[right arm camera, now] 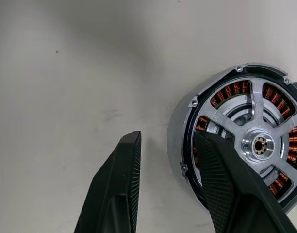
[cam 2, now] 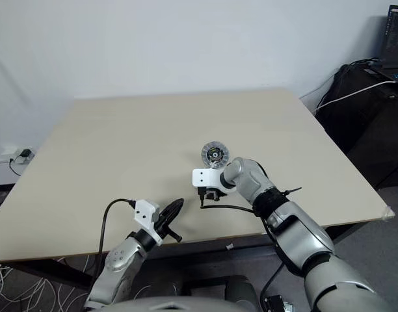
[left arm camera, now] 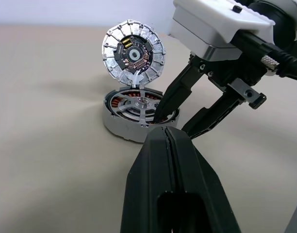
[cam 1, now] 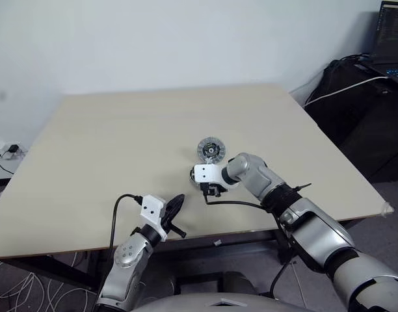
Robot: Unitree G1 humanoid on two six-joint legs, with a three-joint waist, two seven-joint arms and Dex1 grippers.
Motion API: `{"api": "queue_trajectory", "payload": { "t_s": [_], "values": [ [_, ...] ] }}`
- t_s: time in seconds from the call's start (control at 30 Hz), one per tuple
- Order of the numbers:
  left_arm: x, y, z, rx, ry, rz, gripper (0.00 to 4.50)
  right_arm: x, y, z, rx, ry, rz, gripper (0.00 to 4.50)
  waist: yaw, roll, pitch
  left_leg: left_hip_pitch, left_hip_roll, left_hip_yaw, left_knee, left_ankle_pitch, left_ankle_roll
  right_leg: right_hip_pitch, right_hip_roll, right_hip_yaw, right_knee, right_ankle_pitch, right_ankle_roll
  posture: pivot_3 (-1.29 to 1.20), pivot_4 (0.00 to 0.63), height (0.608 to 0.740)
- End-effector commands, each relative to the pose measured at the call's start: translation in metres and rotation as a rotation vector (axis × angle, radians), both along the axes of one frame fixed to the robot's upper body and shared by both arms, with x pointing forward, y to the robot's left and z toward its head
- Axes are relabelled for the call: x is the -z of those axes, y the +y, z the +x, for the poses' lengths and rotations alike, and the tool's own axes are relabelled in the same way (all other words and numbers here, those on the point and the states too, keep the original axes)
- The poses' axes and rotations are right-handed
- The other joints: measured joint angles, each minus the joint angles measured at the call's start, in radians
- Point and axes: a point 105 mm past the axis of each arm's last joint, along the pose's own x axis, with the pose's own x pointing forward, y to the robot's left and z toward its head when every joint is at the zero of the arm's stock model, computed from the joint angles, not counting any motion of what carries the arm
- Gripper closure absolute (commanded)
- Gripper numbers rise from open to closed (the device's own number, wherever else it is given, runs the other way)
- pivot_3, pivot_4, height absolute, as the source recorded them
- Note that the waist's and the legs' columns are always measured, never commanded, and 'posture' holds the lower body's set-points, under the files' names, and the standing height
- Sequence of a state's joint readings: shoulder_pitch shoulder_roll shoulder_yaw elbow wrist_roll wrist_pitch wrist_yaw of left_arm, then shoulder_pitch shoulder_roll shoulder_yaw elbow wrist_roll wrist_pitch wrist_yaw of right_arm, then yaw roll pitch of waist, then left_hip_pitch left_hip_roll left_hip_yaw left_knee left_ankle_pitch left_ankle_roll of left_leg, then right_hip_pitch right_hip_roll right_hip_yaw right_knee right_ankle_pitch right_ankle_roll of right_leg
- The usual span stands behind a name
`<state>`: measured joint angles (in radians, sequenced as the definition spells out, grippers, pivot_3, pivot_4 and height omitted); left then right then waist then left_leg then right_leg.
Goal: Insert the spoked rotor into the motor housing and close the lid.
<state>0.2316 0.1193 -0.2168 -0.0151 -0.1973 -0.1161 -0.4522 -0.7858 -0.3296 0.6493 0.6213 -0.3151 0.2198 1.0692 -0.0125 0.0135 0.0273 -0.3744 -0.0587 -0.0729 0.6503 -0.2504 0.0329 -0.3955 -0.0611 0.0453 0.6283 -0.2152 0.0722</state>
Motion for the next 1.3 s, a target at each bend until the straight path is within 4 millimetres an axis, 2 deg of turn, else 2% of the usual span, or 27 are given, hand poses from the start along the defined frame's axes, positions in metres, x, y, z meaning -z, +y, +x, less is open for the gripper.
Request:
{"api": "queue_trajectory", "payload": {
  "t_s": [0.03,0.5,0.6,0.73,0.77,1.03,1.2,1.3],
  "values": [
    [-0.013,-0.002,0.003,-0.003,-0.052,-0.009,4.5,-0.007,-0.003,0.006,-0.005,-0.014,-0.008,2.63,0.0,0.0,0.0,0.0,0.0,0.0,0.0,0.0,0.0,0.0,0.0,0.0,0.0,0.0,0.0,0.0,0.0,0.74],
    [-0.016,-0.005,0.001,-0.001,-0.049,-0.022,4.5,-0.004,-0.01,0.016,0.042,-0.033,-0.053,2.63,-0.001,0.001,0.0,0.003,0.0,0.0,0.0,0.0,-0.001,0.002,0.0,0.0,0.001,0.0,0.001,0.0,0.0,0.74],
    [-0.016,-0.005,0.001,-0.001,-0.047,-0.021,4.5,-0.003,-0.01,0.018,0.049,-0.038,-0.06,3.19,-0.001,0.001,-0.001,0.003,0.0,0.0,0.0,0.001,-0.001,0.003,0.0,0.0,0.001,0.0,0.001,0.0,0.0,0.74],
    [-0.017,-0.005,0.001,-0.002,-0.045,-0.021,4.5,-0.003,-0.009,0.02,0.055,-0.042,-0.061,4.35,-0.001,0.001,-0.001,0.003,0.0,0.0,0.0,0.001,-0.001,0.003,0.0,0.0,0.001,0.001,0.001,0.0,0.0,0.74],
    [-0.017,-0.005,0.001,-0.003,-0.045,-0.021,4.5,-0.003,-0.009,0.02,0.056,-0.042,-0.06,4.4,-0.003,0.001,-0.001,0.004,0.0,0.0,0.0,0.001,-0.001,0.003,0.0,0.0,0.001,0.001,0.001,0.0,0.0,0.74],
    [-0.017,-0.006,0.001,-0.002,-0.041,-0.027,4.5,-0.005,-0.009,0.021,0.08,-0.047,-0.023,4.4,-0.005,0.002,-0.001,0.004,0.0,0.0,0.0,0.0,-0.004,0.003,0.0,0.0,0.001,0.0,0.004,0.0,0.0,0.74],
    [-0.016,-0.005,0.001,-0.003,-0.036,-0.028,4.5,-0.025,0.0,0.022,0.192,-0.055,0.15,4.4,-0.001,0.002,-0.001,0.003,0.0,-0.001,0.0,0.001,-0.004,0.002,0.0,0.0,0.001,0.0,0.004,0.0,0.0,0.74],
    [-0.015,-0.004,0.002,-0.009,-0.029,-0.033,4.5,-0.036,0.001,0.012,0.243,-0.016,0.225,4.4,0.002,0.002,-0.001,-0.002,-0.001,-0.001,0.0,0.002,-0.001,-0.002,0.0,0.0,0.001,0.003,-0.001,0.0,0.0,0.74]
  ]
}}
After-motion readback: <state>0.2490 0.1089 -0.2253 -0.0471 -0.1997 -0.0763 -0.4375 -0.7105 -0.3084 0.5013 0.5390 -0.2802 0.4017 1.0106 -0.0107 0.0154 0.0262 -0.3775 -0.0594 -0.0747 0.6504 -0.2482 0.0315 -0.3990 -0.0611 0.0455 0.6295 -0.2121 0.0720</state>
